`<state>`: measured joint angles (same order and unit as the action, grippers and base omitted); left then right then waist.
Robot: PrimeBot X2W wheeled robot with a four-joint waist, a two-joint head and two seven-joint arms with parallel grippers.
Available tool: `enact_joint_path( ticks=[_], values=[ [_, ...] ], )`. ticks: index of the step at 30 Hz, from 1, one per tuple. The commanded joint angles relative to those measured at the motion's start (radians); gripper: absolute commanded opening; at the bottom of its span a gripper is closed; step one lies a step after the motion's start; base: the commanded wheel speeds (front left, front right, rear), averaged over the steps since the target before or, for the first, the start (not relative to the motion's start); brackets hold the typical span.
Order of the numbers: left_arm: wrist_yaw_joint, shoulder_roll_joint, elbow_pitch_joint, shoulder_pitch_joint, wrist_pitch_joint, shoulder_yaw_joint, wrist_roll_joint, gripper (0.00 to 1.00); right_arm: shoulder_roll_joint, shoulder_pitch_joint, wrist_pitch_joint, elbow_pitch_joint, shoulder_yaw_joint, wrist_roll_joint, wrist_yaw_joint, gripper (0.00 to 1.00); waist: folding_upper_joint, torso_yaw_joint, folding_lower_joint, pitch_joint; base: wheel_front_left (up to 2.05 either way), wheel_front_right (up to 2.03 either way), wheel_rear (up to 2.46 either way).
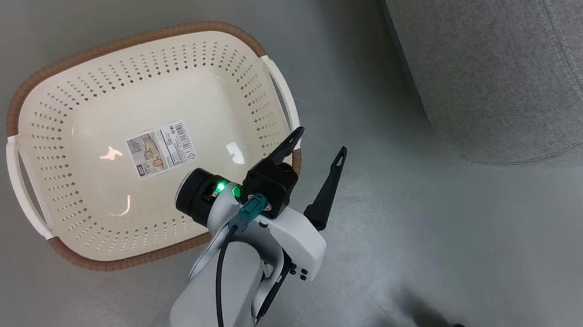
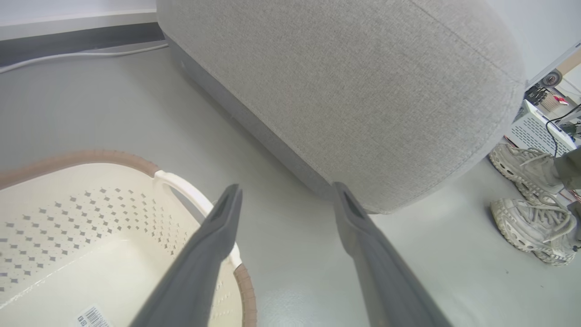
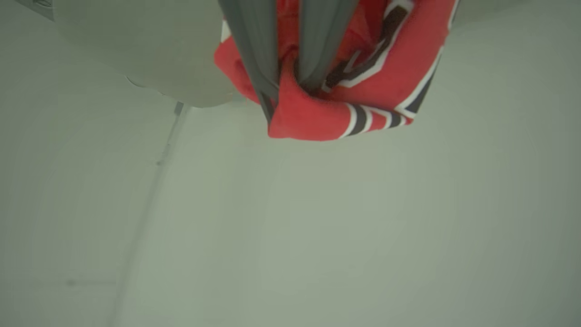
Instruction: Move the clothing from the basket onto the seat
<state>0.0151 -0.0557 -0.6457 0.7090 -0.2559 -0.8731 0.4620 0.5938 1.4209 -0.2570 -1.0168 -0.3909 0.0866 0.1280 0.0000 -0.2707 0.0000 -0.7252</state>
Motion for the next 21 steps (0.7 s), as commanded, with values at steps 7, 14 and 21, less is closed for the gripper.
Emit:
enact_joint_path(
  ticks=[7,14,21],
  values=[
    [0.002,0.005,0.017,-0.038,-0.006,-0.015,0.036,1.00,-0.006,-0.077,-0.001,-0.180,0.053,0.087,0.003,0.00,0.0000,0.025,0.0000,0.028,0.00,0.00,0.00],
    [-0.002,0.005,0.031,-0.054,-0.006,-0.034,0.068,1.00,-0.001,-0.184,-0.003,-0.220,0.094,0.177,0.003,0.00,0.0000,0.042,0.0000,0.053,0.00,0.00,0.00],
    [-0.005,0.005,0.035,-0.061,-0.006,-0.019,0.082,1.00,-0.040,-0.251,0.008,-0.202,0.174,0.268,0.003,1.00,0.0000,0.046,0.0000,0.075,0.00,0.00,0.00]
  ],
)
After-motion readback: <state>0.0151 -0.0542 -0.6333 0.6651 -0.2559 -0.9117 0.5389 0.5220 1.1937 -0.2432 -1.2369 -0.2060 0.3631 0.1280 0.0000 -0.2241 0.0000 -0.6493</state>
